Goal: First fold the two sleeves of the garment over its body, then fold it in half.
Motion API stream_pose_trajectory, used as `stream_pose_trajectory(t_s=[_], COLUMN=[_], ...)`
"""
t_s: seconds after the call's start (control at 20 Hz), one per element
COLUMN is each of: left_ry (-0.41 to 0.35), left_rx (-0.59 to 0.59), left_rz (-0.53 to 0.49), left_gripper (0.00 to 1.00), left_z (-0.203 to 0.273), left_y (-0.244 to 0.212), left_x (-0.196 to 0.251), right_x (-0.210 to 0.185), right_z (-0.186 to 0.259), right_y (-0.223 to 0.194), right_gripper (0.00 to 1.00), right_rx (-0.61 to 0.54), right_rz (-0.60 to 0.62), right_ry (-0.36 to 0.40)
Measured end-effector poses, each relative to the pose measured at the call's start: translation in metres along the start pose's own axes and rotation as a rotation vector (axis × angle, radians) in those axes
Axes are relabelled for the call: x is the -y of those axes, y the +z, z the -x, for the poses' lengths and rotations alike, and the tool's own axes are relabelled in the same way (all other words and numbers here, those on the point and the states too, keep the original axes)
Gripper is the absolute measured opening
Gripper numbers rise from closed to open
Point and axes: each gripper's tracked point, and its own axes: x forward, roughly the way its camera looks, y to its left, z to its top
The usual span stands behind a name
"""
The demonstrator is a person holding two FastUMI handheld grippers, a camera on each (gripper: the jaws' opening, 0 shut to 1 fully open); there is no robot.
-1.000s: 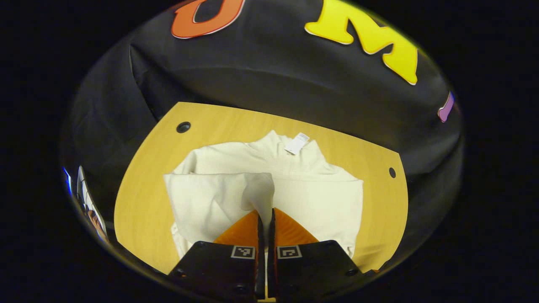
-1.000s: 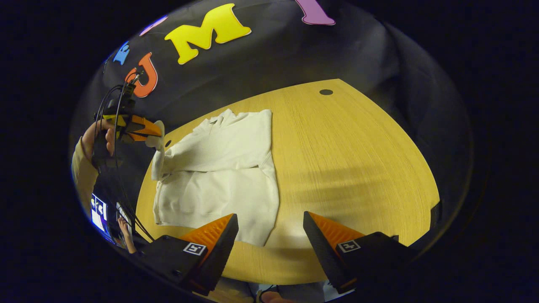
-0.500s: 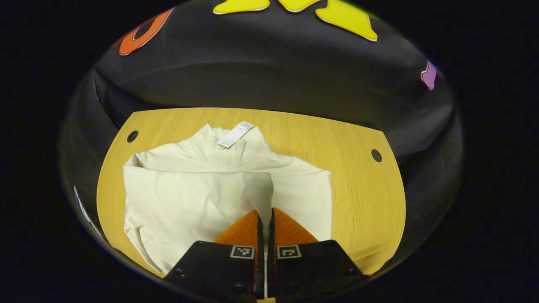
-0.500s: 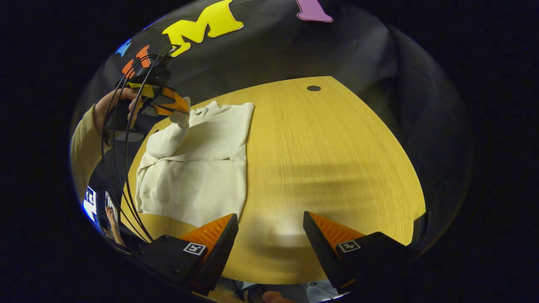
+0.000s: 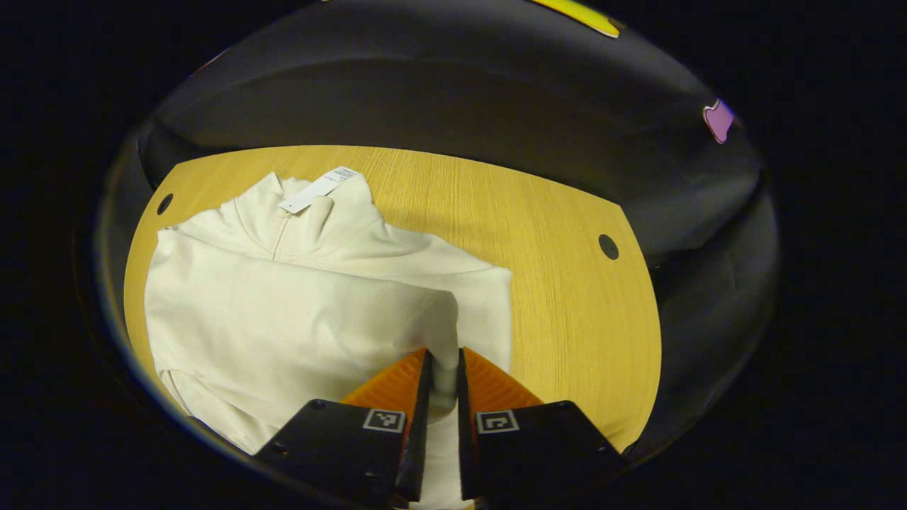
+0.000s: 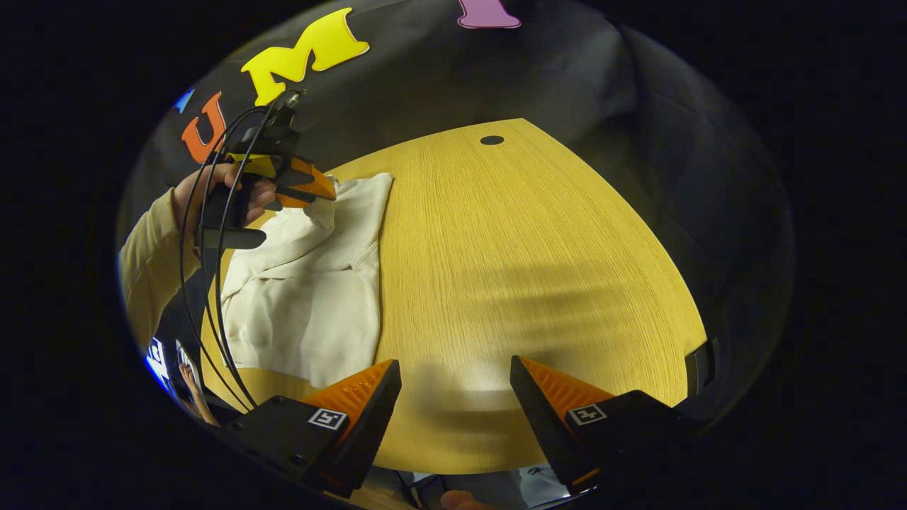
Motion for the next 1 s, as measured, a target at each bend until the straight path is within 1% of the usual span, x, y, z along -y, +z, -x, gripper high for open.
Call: stream_pose_trajectory(t_s=[0.05,0.1,0.15,0.2,0.25,0.3,0.35,0.4,0.55,0.65,0.75,0.85,0.9,1.0], left_ry=[0.001,-0.018,-0.046,-0.073,-0.069,-0.056,-0.057,-0.046,-0.049,-0.027,-0.015,0.023,0.052,0.1], left_rx=[-0.006,-0.001,0.011,0.026,0.041,0.043,0.046,0.054,0.074,0.101,0.102,0.083,0.082,0.062], left_rz=[0.003,0.009,0.022,0.032,0.034,0.025,0.012,0.004,-0.015,-0.025,-0.033,-0.041,-0.037,-0.016], left_gripper=[0.29,0.49,0.39,0.61,0.62,0.9,0.95,0.95,0.96,0.96,0.95,0.95,0.96,0.95], left_z=[0.01,0.016,0.022,0.029,0.035,0.043,0.05,0.057,0.086,0.105,0.119,0.132,0.139,0.149], left_y=[-0.001,-0.001,0.001,0.003,0.004,0.003,0.0,-0.001,-0.012,-0.019,-0.037,-0.063,-0.076,-0.106], left_x=[0.006,0.009,0.013,0.015,0.011,0.001,-0.007,-0.016,-0.045,-0.073,-0.101,-0.134,-0.152,-0.185], right_x=[-0.002,-0.004,-0.007,-0.01,-0.013,-0.017,-0.026,-0.033,-0.055,-0.073,-0.091,-0.109,-0.118,-0.131], right_z=[0.001,0.001,0.002,0.003,0.004,0.004,0.007,0.008,0.003,0.0,-0.003,-0.008,-0.01,-0.011], right_y=[0.001,0.002,0.002,0.001,0.001,0.002,0.003,0.003,0.002,-0.002,-0.01,-0.019,-0.023,-0.032], right_gripper=[0.96,0.96,0.96,0.96,0.96,0.96,0.96,0.96,0.96,0.96,0.96,0.96,0.93,0.93], right_rx=[0.003,0.007,0.01,0.009,0.01,0.012,0.016,0.017,0.016,0.012,-0.001,-0.017,-0.025,-0.041], right_rz=[0.011,0.019,0.025,0.028,0.028,0.026,0.024,0.023,0.036,0.051,0.074,0.094,0.101,0.11], right_ry=[-0.001,-0.002,0.0,0.0,-0.007,-0.011,0.0,0.01,0.03,0.045,0.06,0.08,0.089,0.1])
